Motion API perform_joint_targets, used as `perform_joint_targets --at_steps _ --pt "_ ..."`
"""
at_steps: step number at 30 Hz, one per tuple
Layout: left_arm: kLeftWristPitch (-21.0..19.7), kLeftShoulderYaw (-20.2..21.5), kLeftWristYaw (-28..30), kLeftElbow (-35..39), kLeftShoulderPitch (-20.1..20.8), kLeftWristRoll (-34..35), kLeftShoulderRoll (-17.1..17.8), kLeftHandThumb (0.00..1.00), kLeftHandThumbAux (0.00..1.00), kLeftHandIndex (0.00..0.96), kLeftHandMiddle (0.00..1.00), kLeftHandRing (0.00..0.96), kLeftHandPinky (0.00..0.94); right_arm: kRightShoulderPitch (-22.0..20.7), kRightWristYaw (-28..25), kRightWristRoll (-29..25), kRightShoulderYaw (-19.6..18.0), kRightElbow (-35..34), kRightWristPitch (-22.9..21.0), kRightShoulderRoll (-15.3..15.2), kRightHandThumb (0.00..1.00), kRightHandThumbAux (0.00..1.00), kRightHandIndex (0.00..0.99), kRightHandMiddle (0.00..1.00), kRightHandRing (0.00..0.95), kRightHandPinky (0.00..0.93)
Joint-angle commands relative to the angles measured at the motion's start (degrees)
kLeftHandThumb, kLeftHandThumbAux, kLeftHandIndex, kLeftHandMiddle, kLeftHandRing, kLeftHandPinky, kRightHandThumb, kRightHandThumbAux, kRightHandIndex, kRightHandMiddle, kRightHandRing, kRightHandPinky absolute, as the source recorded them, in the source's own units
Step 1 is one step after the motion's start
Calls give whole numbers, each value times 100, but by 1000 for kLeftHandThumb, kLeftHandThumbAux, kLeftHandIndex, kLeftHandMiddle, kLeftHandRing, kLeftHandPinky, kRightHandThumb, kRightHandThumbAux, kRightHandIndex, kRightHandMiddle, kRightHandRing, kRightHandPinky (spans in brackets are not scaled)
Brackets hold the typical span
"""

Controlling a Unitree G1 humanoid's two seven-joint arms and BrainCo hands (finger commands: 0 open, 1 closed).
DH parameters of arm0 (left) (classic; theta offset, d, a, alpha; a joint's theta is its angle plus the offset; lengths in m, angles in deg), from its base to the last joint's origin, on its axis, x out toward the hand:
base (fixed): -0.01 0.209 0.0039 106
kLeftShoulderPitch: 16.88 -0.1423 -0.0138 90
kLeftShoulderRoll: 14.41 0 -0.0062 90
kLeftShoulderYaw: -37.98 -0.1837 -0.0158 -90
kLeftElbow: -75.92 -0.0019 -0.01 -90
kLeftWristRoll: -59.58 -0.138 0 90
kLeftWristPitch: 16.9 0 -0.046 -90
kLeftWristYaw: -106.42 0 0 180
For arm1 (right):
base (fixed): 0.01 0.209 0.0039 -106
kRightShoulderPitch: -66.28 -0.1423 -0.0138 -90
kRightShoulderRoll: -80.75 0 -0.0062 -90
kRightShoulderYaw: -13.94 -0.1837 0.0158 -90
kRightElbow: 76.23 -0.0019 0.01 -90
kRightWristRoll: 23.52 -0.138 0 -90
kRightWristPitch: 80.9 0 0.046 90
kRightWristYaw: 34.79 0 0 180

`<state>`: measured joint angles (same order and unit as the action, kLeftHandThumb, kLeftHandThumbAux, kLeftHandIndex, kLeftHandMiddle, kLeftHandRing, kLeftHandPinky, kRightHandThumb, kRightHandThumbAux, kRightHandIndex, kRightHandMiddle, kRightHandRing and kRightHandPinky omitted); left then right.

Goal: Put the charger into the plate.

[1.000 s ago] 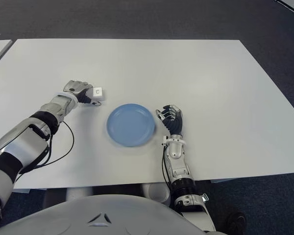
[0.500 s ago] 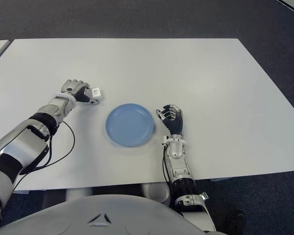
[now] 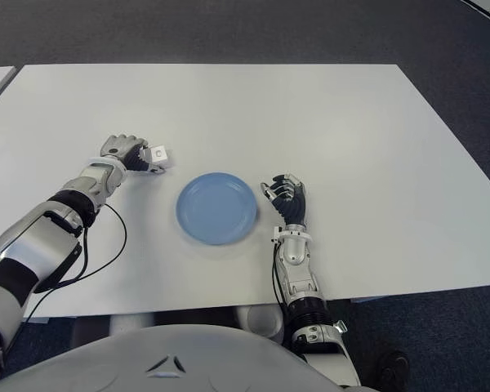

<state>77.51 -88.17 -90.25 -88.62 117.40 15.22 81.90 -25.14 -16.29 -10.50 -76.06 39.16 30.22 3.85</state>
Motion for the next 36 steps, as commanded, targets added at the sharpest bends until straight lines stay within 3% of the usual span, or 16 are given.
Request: perform_joint_targets --at_steps 1,24,33,36 --pt "-31 61 110 -94 -196 66 -41 847 671 393 543 839 839 69 -35 -54 -26 66 -59 15 704 732 427 572 589 590" --pt "116 378 -25 197 -16 288 48 848 670 396 547 856 847 50 -77 -79 -46 91 -7 -2 705 732 427 570 587 590" --pt "-6 704 156 1399 -132 453 227 848 670 395 543 853 834 73 -51 -30 -47 57 15 6 705 733 426 567 586 587" --pt "-205 822 380 2503 -486 442 398 848 670 395 544 854 837 91 -58 -7 -38 20 -26 1 705 733 426 565 584 584"
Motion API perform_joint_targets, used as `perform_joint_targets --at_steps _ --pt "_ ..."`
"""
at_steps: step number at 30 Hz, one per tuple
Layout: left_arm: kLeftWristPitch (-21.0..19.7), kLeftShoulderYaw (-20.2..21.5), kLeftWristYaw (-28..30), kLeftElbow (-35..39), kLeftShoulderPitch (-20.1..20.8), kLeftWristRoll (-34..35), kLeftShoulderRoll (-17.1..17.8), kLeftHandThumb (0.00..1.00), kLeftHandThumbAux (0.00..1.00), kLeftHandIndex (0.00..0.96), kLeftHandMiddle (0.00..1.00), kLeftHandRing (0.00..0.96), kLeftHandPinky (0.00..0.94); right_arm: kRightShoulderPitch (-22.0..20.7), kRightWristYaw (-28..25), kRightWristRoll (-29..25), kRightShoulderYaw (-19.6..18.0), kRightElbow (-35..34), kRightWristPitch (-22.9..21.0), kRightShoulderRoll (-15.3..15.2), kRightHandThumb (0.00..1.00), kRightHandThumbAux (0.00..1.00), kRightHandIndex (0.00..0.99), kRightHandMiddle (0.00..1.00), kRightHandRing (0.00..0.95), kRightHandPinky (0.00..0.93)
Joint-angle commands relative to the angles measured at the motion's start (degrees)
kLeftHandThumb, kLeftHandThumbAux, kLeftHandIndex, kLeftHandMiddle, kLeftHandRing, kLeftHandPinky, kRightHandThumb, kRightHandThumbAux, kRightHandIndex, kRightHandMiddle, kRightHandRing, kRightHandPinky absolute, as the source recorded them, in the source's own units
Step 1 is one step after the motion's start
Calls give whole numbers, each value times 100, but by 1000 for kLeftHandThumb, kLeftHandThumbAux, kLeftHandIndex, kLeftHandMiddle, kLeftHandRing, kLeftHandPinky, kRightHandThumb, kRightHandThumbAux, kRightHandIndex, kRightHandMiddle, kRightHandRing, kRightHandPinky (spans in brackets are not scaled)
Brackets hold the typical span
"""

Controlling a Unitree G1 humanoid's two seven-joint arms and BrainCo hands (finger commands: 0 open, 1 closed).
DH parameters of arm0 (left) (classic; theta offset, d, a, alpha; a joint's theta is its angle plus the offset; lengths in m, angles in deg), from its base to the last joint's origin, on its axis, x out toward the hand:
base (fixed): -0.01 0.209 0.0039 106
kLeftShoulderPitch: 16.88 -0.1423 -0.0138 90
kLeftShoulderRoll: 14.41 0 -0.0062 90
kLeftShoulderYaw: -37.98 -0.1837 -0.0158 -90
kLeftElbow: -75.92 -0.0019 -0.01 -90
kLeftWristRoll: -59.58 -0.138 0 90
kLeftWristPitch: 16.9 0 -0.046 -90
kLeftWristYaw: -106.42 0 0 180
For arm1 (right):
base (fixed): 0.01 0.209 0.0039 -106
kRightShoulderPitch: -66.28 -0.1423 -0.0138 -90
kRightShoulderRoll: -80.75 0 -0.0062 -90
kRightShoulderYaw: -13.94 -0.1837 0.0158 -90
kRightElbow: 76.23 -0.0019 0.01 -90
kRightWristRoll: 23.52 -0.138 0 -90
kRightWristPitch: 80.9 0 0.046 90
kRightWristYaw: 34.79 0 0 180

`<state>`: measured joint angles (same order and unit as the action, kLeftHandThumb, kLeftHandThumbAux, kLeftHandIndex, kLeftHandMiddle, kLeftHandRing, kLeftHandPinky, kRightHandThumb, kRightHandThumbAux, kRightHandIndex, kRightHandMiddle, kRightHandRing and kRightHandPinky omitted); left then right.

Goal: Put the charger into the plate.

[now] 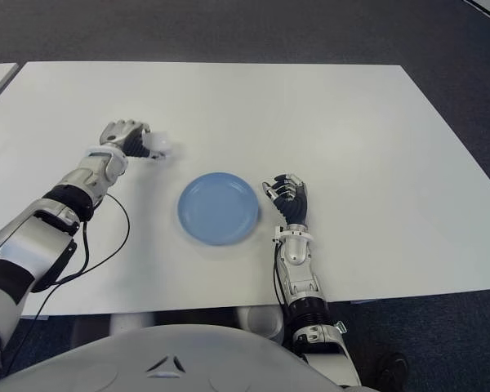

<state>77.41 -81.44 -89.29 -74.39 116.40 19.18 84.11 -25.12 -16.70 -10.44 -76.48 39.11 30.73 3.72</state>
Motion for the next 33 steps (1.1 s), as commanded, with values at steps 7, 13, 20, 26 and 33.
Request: perform_joint_targets --at_steps 7,13,20,26,33 --pt "-469 312 684 2774 -996 -50 408 849 670 395 544 858 849 117 -10 40 23 -42 -136 -1 705 733 426 562 580 586" --pt "-658 419 1012 3929 -1432 -159 479 849 669 396 546 859 847 129 18 91 30 -62 -152 -14 704 733 426 565 581 587" --pt "-792 525 1283 4813 -1784 -272 453 850 669 398 548 857 842 127 66 143 47 -78 -144 1 704 733 426 569 588 597" --pt "-765 493 1503 5490 -2077 -370 375 850 668 398 548 855 834 157 36 154 68 -152 -195 -24 704 733 426 571 593 601" --pt "-580 357 1712 6005 -2399 -497 304 851 667 400 545 843 813 166 23 152 68 -179 -221 -51 704 733 426 571 593 603"
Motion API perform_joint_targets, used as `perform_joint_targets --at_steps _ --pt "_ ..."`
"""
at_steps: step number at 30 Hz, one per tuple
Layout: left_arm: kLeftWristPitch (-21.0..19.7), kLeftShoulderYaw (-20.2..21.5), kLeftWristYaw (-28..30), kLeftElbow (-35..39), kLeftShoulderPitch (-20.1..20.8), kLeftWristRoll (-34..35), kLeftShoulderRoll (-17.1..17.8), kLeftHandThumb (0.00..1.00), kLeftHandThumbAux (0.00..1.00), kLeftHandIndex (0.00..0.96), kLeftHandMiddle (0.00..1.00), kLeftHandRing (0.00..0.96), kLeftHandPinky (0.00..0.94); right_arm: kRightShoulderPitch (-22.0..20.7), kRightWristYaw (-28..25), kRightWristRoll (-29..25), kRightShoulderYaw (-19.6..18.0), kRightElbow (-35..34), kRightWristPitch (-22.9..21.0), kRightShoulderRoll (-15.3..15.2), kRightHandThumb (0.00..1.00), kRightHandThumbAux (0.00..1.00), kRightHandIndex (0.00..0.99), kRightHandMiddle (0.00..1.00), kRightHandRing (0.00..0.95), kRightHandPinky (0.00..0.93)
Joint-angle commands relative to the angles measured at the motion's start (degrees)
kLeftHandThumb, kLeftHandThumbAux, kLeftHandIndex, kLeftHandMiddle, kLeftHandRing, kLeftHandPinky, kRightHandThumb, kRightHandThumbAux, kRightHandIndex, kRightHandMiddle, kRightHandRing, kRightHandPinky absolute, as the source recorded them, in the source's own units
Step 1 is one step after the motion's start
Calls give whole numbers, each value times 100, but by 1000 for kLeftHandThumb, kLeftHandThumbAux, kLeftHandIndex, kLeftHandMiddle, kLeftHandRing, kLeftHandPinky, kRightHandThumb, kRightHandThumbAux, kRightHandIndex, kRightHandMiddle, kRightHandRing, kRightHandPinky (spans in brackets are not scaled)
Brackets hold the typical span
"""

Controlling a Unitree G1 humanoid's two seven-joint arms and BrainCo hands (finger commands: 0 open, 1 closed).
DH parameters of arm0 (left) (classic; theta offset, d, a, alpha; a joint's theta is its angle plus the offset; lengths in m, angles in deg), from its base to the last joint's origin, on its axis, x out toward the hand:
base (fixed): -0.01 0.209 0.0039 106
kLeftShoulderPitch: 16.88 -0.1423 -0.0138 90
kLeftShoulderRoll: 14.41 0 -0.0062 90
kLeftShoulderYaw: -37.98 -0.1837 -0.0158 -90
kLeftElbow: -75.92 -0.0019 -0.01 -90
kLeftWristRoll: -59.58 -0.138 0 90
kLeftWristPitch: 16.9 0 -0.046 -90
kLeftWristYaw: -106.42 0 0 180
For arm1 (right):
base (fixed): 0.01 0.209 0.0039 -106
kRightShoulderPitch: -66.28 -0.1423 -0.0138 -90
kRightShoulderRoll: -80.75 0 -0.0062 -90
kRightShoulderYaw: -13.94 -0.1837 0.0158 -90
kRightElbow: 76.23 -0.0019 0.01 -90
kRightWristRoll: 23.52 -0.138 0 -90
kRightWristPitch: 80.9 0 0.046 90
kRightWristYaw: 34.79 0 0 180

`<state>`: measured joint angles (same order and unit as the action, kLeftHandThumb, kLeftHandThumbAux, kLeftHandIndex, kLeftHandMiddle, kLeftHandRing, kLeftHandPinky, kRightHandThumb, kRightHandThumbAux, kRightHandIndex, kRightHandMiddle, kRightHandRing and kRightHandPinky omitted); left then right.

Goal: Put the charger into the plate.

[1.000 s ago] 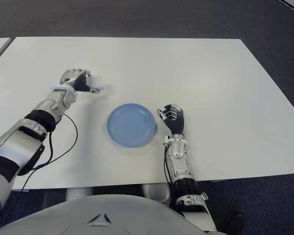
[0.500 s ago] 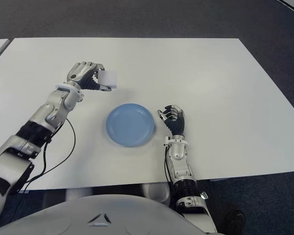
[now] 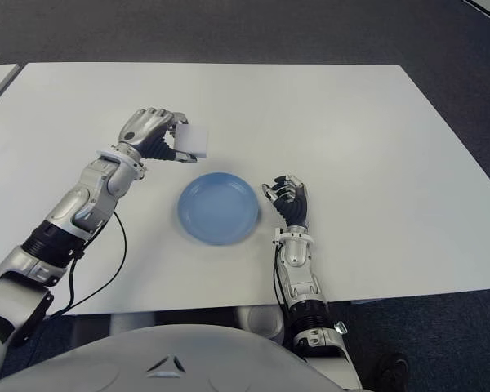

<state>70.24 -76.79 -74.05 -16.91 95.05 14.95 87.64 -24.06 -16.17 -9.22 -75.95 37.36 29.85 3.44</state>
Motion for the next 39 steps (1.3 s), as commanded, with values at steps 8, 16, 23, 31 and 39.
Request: perform_joint_targets --at_steps 8,16,23,31,39 --pt "645 -254 333 88 -490 -65 -39 851 667 400 548 847 844 45 -45 15 20 19 -106 -43 704 733 426 571 591 599" --pt "866 -395 419 -231 -577 -168 -78 852 667 399 548 847 844 55 -85 -2 18 3 -112 -67 704 733 426 569 590 599" --pt "951 -499 469 -435 -621 -293 -115 851 667 398 546 844 841 59 -94 -4 0 -3 -112 -65 704 733 427 572 591 603" --pt "951 -604 379 -519 -673 -511 -131 850 668 398 542 832 823 53 -114 -10 -8 -2 -130 -77 703 733 427 573 588 593" --pt "958 -649 322 -560 -764 -697 -116 847 666 401 567 746 695 41 -133 -54 -35 29 -120 -63 704 733 427 571 585 589"
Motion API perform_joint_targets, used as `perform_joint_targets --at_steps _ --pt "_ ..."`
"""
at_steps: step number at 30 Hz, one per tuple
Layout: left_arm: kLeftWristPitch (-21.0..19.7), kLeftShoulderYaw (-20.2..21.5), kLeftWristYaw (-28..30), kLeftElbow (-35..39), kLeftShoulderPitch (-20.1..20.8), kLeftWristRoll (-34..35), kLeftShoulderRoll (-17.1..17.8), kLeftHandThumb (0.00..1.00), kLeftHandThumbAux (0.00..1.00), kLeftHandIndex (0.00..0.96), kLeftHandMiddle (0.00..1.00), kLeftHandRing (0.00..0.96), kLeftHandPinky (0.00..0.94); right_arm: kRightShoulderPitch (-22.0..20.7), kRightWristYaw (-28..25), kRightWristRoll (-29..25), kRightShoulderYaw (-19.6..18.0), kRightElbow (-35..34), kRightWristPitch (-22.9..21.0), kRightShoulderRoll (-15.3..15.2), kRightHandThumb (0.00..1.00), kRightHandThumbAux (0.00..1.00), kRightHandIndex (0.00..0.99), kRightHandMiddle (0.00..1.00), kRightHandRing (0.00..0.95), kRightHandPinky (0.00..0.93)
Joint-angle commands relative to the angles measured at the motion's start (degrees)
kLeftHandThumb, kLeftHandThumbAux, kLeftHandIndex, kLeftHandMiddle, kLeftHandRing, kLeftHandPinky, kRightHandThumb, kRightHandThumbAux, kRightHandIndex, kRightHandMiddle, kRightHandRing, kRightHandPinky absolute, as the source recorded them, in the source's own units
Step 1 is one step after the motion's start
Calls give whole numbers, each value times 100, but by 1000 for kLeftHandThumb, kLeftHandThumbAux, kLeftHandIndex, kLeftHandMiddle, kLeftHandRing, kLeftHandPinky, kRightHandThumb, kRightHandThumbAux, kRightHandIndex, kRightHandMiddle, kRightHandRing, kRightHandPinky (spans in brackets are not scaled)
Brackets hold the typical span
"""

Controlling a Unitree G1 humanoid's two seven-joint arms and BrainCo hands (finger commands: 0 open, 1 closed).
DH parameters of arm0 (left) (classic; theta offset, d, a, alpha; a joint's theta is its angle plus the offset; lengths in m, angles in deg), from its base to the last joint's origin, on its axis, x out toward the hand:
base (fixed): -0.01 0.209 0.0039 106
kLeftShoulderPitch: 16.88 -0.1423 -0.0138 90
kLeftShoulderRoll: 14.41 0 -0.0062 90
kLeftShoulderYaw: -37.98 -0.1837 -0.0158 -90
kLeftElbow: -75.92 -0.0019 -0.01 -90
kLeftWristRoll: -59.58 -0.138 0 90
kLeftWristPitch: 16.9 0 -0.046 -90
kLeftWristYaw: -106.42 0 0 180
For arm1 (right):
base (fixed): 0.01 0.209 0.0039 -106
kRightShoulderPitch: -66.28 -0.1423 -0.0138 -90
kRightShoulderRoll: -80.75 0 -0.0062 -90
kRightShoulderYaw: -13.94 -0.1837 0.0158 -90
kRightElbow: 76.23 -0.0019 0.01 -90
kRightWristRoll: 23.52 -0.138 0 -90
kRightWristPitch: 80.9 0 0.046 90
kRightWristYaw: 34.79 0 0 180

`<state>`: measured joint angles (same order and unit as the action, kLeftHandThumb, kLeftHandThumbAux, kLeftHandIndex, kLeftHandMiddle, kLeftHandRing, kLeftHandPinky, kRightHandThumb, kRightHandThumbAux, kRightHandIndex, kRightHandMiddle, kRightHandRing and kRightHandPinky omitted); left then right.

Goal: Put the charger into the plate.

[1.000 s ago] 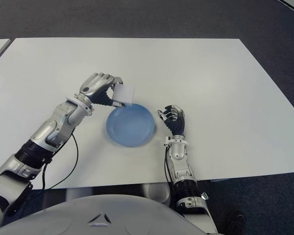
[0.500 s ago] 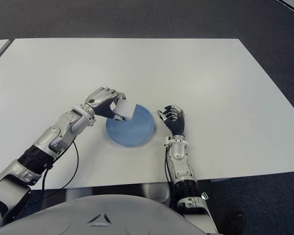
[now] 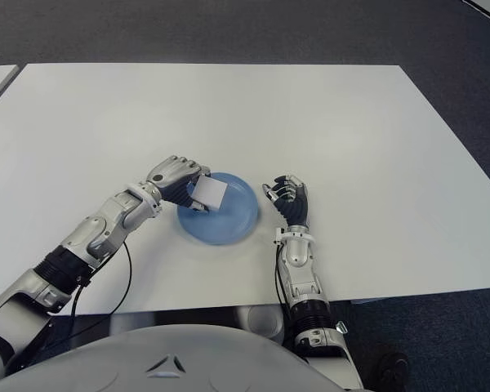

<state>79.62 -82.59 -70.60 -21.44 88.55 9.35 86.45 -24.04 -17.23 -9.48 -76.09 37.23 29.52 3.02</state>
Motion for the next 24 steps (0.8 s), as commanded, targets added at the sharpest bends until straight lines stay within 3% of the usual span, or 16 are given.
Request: perform_joint_targets --at_steps 1,11,15,21,22,24 --pt "25 -70 -21 -115 -117 -151 4 846 666 400 570 731 674 35 -24 -28 -23 45 -86 -20 704 733 427 571 585 589" --pt "307 -133 -290 -345 -52 -366 40 837 668 386 570 646 594 6 -6 -17 -38 81 -79 -24 705 732 427 575 590 598" --pt "457 -175 -477 -465 8 -489 65 839 662 423 502 612 570 3 19 0 -36 85 -72 -18 704 732 428 577 591 598" --pt "552 -239 -640 -534 50 -699 92 924 623 261 486 520 492 -3 30 11 -35 95 -81 -20 704 732 428 576 590 596" --pt "560 -243 -653 -529 50 -728 96 787 584 242 474 498 478 -4 30 11 -35 100 -78 -21 704 732 427 576 590 596" --pt "610 -246 -673 -527 55 -752 109 650 558 214 440 454 442 -9 27 8 -35 113 -61 -23 704 732 427 575 589 595"
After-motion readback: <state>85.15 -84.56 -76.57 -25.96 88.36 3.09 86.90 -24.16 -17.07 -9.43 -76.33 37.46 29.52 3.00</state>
